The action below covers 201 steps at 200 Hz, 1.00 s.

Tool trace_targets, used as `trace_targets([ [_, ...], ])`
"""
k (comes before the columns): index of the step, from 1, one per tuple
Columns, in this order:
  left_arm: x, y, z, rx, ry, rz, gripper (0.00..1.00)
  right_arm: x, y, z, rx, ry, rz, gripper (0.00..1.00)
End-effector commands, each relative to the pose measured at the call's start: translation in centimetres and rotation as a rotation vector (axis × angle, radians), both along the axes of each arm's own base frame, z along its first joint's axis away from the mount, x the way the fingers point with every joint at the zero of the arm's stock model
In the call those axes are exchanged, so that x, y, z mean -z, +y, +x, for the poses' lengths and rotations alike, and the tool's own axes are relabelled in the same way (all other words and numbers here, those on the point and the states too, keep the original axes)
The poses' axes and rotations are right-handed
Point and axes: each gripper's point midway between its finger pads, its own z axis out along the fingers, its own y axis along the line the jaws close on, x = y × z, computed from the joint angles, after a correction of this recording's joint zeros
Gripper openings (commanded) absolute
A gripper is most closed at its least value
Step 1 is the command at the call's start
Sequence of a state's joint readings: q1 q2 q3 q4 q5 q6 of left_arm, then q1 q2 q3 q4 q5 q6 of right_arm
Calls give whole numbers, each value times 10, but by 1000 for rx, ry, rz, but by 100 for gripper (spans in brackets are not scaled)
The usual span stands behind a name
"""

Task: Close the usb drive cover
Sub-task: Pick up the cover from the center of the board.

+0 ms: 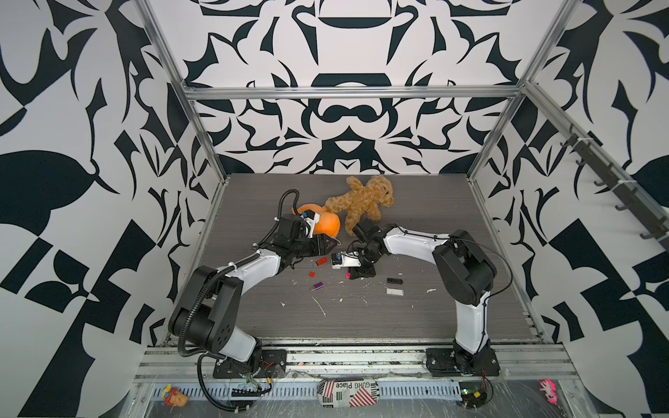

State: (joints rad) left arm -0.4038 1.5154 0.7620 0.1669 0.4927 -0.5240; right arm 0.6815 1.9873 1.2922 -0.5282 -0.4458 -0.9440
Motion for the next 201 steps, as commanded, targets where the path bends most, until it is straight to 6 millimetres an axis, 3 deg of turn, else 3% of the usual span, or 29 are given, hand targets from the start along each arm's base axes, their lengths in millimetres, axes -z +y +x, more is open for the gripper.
trace_targets([
  [1,0,4,-2,-12,-2,1,52,-4,5,1,5,20,0,30],
  [96,2,4,-2,-10,6,2,52,-6,6,-7,-19,48,16,21],
  [201,20,5,-20,18,122,-62,53,-37,11,5,37,-84,195,19],
])
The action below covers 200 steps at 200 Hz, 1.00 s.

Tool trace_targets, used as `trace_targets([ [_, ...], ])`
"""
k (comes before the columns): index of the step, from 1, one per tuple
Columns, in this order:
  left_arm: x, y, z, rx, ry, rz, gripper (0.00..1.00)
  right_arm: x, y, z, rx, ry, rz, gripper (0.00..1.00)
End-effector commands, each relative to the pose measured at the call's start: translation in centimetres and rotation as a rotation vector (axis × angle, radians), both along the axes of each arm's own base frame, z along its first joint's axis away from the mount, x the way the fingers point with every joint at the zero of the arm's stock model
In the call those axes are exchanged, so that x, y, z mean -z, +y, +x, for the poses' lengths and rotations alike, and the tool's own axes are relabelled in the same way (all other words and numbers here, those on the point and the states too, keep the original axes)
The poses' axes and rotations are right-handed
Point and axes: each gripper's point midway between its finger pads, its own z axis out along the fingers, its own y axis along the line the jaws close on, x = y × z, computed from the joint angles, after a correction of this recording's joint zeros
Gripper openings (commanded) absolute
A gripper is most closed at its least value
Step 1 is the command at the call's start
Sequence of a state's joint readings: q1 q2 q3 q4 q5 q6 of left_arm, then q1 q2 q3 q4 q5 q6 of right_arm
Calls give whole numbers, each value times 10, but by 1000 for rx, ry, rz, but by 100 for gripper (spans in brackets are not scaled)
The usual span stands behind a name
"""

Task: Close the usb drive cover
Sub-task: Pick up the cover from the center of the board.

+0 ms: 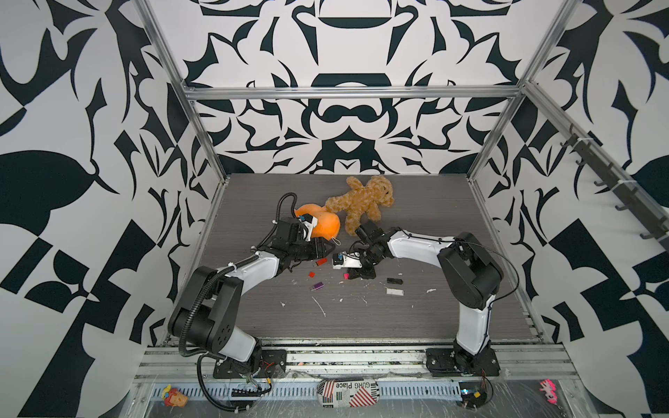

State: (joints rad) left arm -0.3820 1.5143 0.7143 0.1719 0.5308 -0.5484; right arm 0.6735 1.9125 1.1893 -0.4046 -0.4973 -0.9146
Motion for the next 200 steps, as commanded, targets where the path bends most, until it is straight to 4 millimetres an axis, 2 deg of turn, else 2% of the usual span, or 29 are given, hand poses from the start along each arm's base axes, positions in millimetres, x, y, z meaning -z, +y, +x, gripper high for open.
trace_targets([
  [1,5,-3,-9,23,58,-49,53,-27,9,9,21,-58,102,20],
  [101,27,-24,-18,61,194,-182,47,-41,10,30,155,-142,249,20],
  [159,41,-38,-21,76,228,-209,41,-46,12,34,192,-158,293,21],
  [200,44,-40,-22,81,232,-208,36,-48,14,36,207,-160,319,21],
])
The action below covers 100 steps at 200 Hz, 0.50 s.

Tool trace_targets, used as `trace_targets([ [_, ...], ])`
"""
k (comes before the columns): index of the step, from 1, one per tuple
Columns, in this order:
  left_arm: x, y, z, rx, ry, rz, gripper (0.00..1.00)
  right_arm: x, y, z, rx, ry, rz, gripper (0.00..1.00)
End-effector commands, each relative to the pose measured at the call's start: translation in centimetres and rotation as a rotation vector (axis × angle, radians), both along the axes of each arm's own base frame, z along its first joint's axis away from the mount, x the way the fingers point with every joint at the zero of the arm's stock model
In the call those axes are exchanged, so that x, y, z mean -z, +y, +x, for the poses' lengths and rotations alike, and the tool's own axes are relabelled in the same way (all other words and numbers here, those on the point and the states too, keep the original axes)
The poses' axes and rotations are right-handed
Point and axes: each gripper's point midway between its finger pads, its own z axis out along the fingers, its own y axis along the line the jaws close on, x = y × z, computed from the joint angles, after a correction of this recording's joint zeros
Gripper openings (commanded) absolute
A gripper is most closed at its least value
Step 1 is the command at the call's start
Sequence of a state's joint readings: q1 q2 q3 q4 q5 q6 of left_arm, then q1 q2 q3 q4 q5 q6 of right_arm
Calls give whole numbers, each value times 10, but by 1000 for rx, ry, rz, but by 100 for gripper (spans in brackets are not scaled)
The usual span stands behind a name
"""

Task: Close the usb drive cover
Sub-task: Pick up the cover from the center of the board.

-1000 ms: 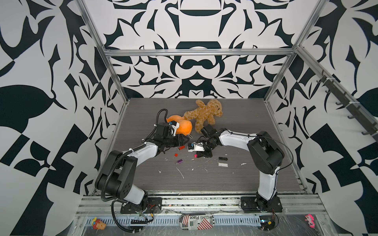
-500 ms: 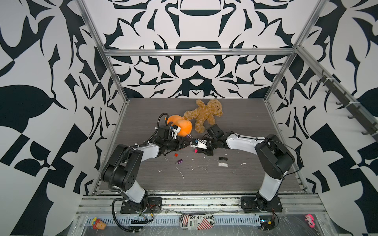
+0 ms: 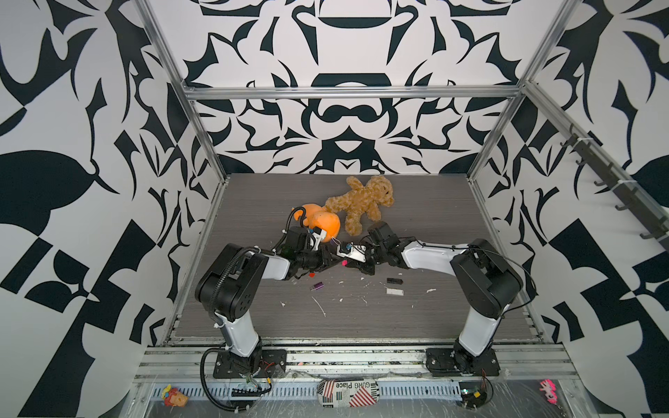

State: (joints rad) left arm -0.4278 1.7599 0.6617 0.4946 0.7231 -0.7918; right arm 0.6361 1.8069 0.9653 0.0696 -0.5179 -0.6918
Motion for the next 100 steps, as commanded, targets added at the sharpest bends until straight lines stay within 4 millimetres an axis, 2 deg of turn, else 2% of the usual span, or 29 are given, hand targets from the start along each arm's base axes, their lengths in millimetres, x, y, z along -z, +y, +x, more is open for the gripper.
trace_targets([
  [1,1,-2,-3,7,5,-18,36,-25,6,5,12,-40,75,21],
  [65,0,-2,-1,6,-1,-20,31,-30,10,5,13,-37,115,20],
  [100,-1,-3,-2,7,-5,-23,25,-30,11,5,17,-29,119,20],
])
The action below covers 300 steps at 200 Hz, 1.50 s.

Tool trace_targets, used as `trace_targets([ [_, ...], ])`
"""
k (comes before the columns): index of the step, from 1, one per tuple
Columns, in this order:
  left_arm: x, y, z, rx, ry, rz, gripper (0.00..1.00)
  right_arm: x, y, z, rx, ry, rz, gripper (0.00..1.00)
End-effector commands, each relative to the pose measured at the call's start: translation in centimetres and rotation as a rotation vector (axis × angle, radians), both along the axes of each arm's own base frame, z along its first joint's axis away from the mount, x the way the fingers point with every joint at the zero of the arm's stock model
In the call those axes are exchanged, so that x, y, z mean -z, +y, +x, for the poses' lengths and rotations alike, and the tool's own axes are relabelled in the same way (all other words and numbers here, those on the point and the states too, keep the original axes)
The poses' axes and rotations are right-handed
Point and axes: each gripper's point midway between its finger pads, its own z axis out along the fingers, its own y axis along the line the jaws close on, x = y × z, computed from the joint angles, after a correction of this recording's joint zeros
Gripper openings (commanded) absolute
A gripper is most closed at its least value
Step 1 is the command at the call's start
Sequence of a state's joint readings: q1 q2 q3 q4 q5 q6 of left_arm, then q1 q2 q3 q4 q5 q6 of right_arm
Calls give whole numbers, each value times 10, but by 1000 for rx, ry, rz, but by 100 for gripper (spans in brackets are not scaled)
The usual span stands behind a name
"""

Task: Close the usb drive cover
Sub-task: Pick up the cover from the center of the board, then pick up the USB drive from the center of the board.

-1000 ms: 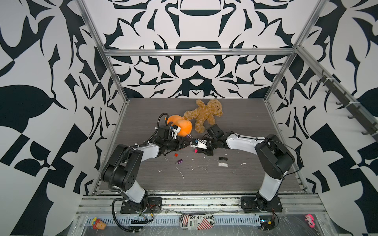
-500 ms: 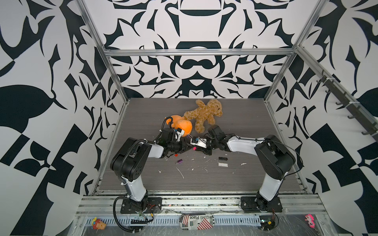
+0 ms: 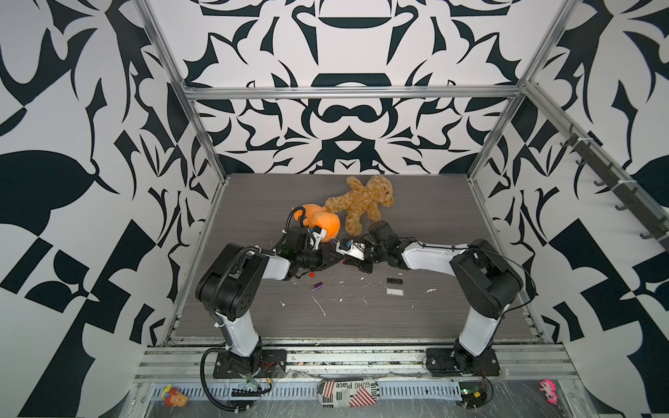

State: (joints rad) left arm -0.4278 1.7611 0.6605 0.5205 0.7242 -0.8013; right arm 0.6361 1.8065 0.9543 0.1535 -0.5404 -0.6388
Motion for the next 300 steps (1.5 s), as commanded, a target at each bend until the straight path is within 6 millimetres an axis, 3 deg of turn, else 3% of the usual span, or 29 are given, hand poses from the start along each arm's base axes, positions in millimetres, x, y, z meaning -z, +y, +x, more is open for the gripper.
trace_targets([
  [1,2,-1,-4,10,8,-11,25,-19,3,0,-3,-20,52,20],
  [75,-1,-2,-3,13,-2,-21,12,-16,4,2,0,-17,43,21],
  [109,-5,-3,-2,9,-4,-38,10,-17,2,3,-23,-40,18,36],
  [156,-9,-2,0,3,-27,-23,10,-23,-36,0,-104,-32,-112,43],
  [200,-14,0,6,-4,-60,5,10,-8,-64,0,-139,-13,-288,43],
  [300,-17,1,6,2,-67,27,10,17,-59,5,-182,95,-340,43],
])
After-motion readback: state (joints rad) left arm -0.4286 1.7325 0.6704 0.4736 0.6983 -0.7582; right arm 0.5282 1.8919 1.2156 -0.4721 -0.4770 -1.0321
